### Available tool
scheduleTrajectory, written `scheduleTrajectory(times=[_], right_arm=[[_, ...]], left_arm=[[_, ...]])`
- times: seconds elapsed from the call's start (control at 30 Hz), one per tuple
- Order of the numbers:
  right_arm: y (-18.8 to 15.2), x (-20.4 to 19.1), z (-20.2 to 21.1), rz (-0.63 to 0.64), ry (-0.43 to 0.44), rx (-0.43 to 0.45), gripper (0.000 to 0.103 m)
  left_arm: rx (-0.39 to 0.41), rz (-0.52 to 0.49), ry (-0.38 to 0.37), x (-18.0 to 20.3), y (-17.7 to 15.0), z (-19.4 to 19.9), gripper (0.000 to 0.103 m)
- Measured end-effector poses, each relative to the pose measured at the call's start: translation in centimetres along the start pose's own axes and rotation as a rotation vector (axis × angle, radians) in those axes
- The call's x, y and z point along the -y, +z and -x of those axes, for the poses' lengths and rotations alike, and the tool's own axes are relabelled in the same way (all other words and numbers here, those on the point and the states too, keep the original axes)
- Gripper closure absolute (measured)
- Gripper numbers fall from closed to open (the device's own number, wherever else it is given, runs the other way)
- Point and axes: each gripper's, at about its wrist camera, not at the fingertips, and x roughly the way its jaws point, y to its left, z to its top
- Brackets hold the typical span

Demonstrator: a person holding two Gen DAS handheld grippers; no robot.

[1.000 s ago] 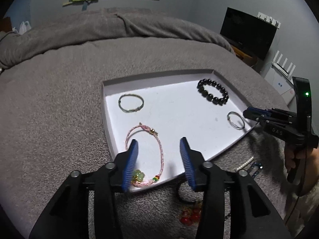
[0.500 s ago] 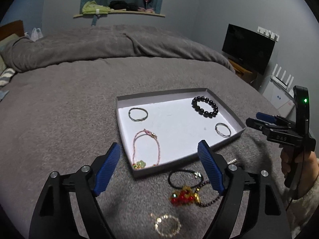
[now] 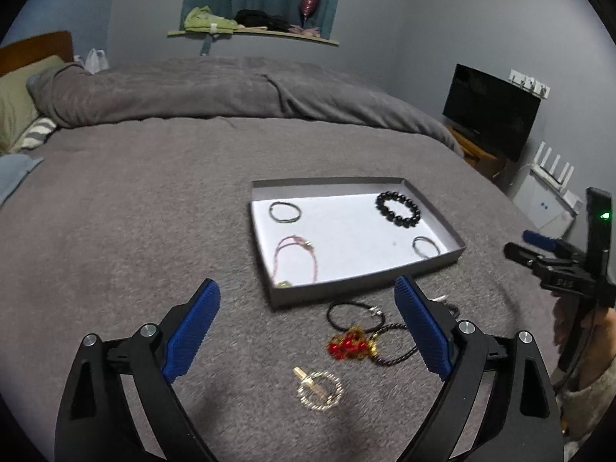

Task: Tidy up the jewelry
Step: 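Withdraw both tools from the box toward the remaining jewelry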

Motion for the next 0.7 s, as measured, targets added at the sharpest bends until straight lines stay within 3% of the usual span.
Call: scheduleTrajectory(times=[0.37, 0.7], right_arm=[[-2.2, -0.1, 1.3, 0.015, 0.005, -0.032, 0.006], [-3.9, -0.6, 1.5, 0.040, 0.027, -0.057, 0.006]], left_arm=[[-0.010, -0.004, 0.085, -1.5, -2.2, 1.8, 0.011], [-0.078, -0.010, 0.129, -2.4, -5.2, 1.3, 0.011]])
